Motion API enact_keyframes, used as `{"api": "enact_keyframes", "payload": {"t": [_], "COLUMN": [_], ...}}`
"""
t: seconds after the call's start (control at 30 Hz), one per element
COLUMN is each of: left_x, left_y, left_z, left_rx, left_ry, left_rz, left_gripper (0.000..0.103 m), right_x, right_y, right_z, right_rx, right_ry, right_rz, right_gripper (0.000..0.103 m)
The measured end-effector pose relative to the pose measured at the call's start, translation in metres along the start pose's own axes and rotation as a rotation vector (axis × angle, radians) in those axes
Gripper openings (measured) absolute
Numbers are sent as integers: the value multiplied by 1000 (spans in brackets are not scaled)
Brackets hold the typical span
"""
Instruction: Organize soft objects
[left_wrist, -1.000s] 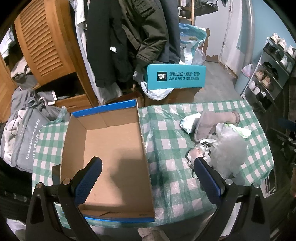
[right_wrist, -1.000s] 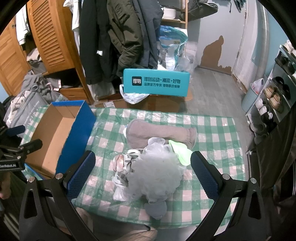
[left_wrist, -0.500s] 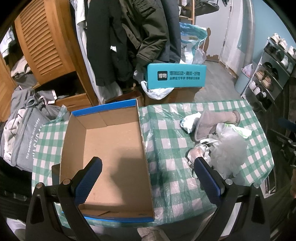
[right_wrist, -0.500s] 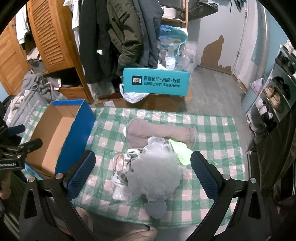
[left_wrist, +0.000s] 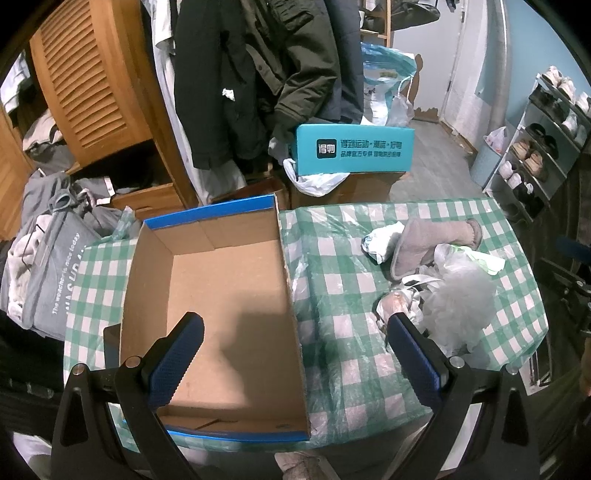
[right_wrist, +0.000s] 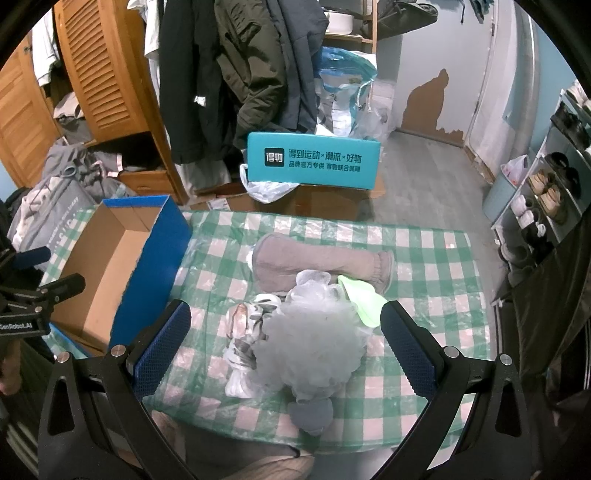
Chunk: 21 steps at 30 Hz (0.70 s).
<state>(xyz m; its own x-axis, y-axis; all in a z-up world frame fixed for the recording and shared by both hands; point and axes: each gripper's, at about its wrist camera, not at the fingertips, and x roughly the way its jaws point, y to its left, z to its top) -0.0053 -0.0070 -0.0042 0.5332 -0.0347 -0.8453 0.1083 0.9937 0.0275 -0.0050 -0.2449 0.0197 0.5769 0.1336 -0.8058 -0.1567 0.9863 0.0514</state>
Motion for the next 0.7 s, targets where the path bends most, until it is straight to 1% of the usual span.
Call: {"api": "enact_keyframes", "payload": {"t": [0.7], "left_x": [1], "left_y": [2], "left_z": [-1], "left_rx": [-1], "left_ry": [5], "left_rz": [0], "left_gripper": [100], "right_x": [0], "right_y": [-2], "right_z": [1], "right_rx": [1], "right_ry": [3], "right_rz": [0], "right_gripper": [101]}}
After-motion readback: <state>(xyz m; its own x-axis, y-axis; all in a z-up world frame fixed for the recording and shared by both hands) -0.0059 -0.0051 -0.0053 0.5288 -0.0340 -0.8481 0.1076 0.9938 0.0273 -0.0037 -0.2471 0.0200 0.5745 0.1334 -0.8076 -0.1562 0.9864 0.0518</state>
